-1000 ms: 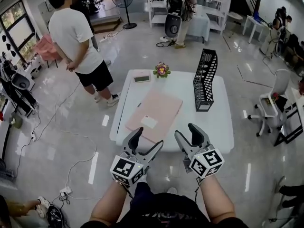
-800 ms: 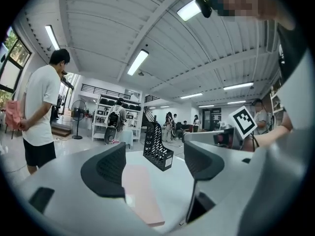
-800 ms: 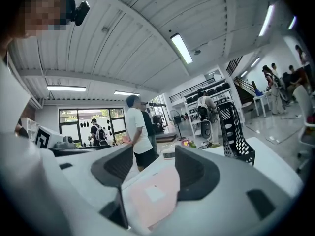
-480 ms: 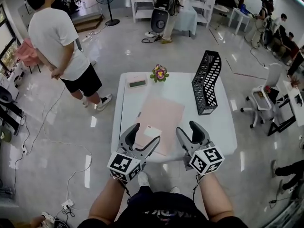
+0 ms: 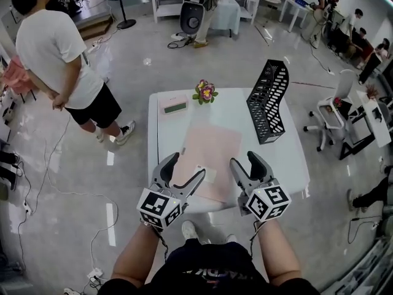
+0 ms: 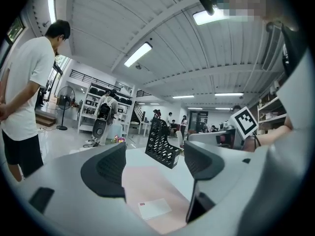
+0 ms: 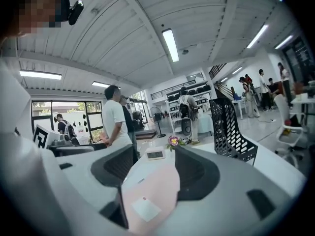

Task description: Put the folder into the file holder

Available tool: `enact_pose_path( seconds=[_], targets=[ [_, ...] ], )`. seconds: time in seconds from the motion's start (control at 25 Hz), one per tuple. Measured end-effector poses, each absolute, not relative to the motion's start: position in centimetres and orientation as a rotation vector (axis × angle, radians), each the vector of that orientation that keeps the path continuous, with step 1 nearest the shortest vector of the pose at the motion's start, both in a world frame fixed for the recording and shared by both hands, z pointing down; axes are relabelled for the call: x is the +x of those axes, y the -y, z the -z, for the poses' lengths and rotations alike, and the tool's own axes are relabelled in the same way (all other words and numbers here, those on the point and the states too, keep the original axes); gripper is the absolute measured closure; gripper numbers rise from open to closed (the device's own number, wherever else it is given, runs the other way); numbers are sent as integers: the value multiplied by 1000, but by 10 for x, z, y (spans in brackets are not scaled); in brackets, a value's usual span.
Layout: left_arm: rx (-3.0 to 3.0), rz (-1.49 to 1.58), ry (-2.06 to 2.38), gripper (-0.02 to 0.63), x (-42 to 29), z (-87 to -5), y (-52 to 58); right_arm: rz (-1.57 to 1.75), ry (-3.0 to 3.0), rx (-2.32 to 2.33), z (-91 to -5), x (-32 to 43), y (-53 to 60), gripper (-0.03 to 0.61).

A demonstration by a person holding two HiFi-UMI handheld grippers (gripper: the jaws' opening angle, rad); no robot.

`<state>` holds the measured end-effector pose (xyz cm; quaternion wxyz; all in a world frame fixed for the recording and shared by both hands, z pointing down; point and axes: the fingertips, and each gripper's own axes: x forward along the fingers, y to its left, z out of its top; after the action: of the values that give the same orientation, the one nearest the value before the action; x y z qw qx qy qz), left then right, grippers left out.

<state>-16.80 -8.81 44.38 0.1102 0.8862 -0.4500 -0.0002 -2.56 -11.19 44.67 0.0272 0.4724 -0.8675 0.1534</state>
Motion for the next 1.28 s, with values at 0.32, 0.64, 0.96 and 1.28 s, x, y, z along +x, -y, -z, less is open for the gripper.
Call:
enact_pose_path(
  seconds=[0.32, 0.64, 0.96, 1.28],
  targets=[
    [2616, -24, 1267, 253, -186, -449, 99, -484, 2616, 1516, -453, -39, 112, 327],
    [2605, -53, 1250, 252, -194, -462, 112, -527, 2587, 1518, -470, -45, 121, 315],
    [2561, -110, 1228, 252, -190, -478, 137, -609, 2543, 1500, -495, -35, 147, 288],
    [2478, -203, 1229, 252, -185, -512, 183, -773, 2480, 1502, -538, -15, 189, 287]
  ],
)
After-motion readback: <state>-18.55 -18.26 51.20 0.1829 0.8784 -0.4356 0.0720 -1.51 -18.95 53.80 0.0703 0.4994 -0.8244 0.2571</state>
